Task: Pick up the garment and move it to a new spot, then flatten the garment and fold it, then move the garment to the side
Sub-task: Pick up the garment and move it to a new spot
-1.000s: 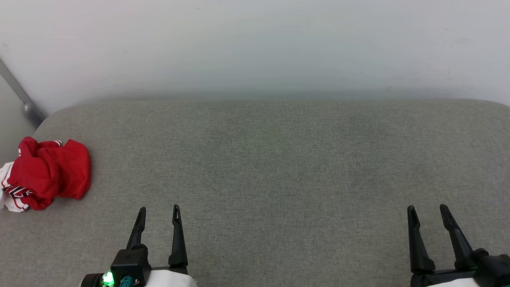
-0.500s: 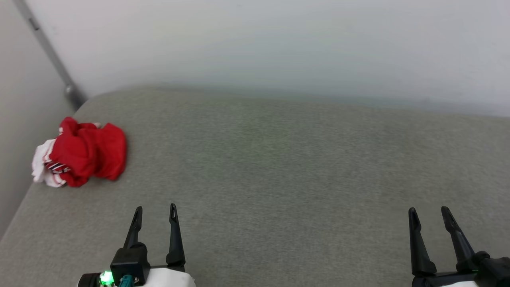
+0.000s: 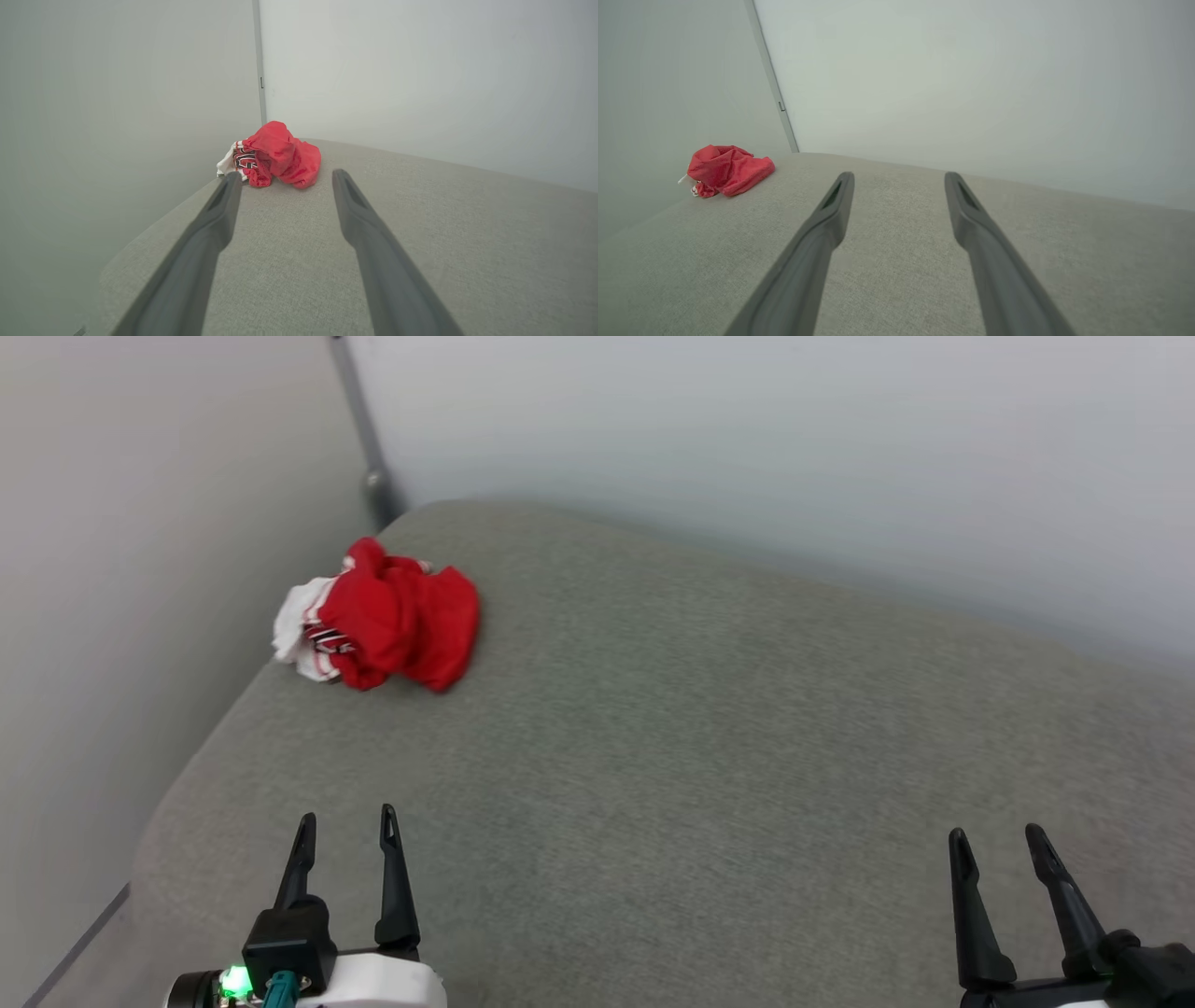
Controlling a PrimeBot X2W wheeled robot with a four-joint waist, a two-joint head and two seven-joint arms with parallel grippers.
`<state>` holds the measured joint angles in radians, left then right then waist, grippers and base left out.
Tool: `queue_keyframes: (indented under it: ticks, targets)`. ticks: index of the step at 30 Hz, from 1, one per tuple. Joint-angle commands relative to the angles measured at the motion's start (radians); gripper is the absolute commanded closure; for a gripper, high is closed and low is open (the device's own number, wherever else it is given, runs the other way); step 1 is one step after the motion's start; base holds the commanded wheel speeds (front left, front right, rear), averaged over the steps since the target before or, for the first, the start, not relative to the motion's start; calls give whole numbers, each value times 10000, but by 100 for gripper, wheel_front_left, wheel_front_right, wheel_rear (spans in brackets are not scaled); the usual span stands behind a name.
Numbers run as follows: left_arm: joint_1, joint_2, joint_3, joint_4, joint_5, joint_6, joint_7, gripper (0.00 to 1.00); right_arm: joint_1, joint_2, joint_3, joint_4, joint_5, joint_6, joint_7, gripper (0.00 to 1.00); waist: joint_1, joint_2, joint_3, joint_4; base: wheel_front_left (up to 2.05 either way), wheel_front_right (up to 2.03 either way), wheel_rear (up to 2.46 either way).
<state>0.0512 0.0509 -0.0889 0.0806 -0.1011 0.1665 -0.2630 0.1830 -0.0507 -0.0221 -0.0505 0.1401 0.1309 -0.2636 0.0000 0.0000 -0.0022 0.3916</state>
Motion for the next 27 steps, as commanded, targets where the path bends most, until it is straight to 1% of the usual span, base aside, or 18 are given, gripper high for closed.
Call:
queue_keyframes:
  ticks: [1, 6, 13, 16, 18, 20, 23, 26, 27]
  targets:
    - [1, -11, 57, -9, -22, -43, -28, 0, -40, 11, 10, -24, 19, -3, -19, 0, 0, 0, -8, 626, 0, 0, 0]
    - [149, -11, 209, -34, -119, -38, -28, 0, -61, 11, 63, -55, -52, -3, -18, 0, 0, 0, 16, 1115, 0, 0, 0]
    - [240, -10, 418, -158, -257, 62, -28, 0, -216, 13, 181, -39, -211, -3, -19, 0, 0, 0, 151, 1192, 0, 0, 0]
    - [211, -11, 474, -40, -322, -6, -28, 0, -153, 11, 150, -33, -276, -3, -18, 0, 0, 0, 168, 1166, 0, 0, 0]
    - [-4, -11, 585, 44, -329, -108, -28, 0, -153, 11, 145, -66, -308, -3, -19, 0, 0, 0, 241, 1079, 0, 0, 0]
    - [-276, 43, 753, 295, -325, -319, -26, 0, -192, 11, 145, -106, -386, -3, -19, 0, 0, 0, 351, 988, 0, 0, 0]
    - [-1128, 330, 1188, 568, -436, -673, -28, 0, -339, 11, 138, -160, -507, -3, -18, 0, 0, 0, 617, 787, 0, 0, 0]
    - [-2192, 799, 1666, 871, -484, -1013, -26, 0, -523, 11, 117, -236, -718, -3, -19, 0, 0, 0, 979, 500, 0, 0, 0]
    - [-2579, 1035, 1800, 1053, -450, -1151, -26, 0, -579, 13, 74, -249, -789, -3, -19, 0, 0, 0, 1105, 402, 0, 0, 0]
